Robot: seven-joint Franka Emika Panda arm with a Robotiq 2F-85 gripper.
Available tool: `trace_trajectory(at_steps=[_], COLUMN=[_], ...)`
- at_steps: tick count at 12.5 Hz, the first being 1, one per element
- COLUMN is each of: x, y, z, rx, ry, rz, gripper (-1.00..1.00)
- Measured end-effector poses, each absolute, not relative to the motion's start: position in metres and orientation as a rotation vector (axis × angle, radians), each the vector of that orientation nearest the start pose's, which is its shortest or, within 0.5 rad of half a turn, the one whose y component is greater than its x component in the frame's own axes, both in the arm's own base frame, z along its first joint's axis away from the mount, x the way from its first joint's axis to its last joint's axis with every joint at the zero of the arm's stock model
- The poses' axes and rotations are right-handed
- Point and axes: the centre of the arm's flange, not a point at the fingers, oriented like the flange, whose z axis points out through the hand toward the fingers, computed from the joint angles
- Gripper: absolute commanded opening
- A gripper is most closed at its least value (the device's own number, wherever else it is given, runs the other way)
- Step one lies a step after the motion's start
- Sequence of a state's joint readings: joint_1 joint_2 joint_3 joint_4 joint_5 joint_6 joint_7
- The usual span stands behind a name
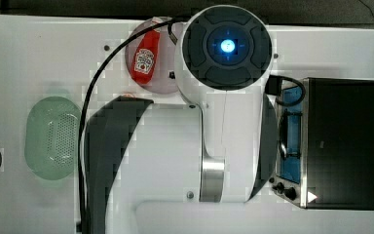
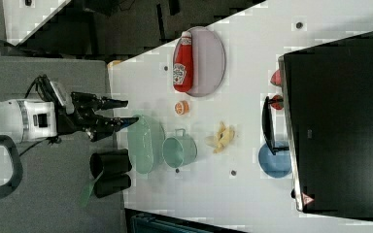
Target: Pick banana from table and place on oven.
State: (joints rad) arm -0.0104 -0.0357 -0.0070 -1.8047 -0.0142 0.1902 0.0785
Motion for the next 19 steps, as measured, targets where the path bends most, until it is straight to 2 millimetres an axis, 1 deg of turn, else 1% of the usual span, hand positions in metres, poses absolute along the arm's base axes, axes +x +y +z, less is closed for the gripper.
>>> trace_trajectory(at_steps=[1, 2, 3, 4, 5, 6, 7, 8, 9, 10, 11, 12, 13, 14, 15, 16, 17, 18, 19], x=[0.506, 0.461, 0.430, 0.407, 0.390, 0.378, 0.372, 0.375, 0.384, 0.401, 0.425, 0.453, 0.477, 0.496, 0.508, 0.512, 0.507, 0.498, 0.492], y=[-0.010, -0.008, -0.005, -0.004, -0.005, -0.008, -0.012, -0.015, -0.018, -0.019, -0.018, -0.019, -0.022, -0.022, -0.022, -0.019, -0.016, -0.014, -0.015], z=[0.540, 0.546, 0.561, 0.585, 0.613, 0.644, 0.666, 0.677, 0.675, 0.659, 0.631, 0.596, 0.556, 0.512, 0.468, 0.423, 0.381, 0.343, 0.315], rx=[-2.901, -2.936, -2.936, -2.907, -2.873, -2.842, -2.802, -2.776, -2.774, -2.777, -2.788, -2.817, -2.848, -2.857, -2.871, -2.889, -2.911, -2.918, -2.903], ry=[1.360, 1.366, 1.358, 1.348, 1.337, 1.336, 1.340, 1.344, 1.350, 1.349, 1.348, 1.357, 1.367, 1.376, 1.378, 1.371, 1.366, 1.372, 1.386], rz=[0.161, 0.247, 0.212, 0.116, -0.007, -0.108, -0.188, -0.249, -0.244, -0.217, -0.190, -0.135, -0.061, 0.021, 0.073, 0.120, 0.188, 0.277, 0.319], gripper=[0.59, 0.82, 1.00, 1.00, 1.00, 1.00, 1.00, 1.00, 1.00, 1.00, 1.00, 1.00, 1.00, 1.00, 1.00, 1.00, 1.00, 1.00, 1.00])
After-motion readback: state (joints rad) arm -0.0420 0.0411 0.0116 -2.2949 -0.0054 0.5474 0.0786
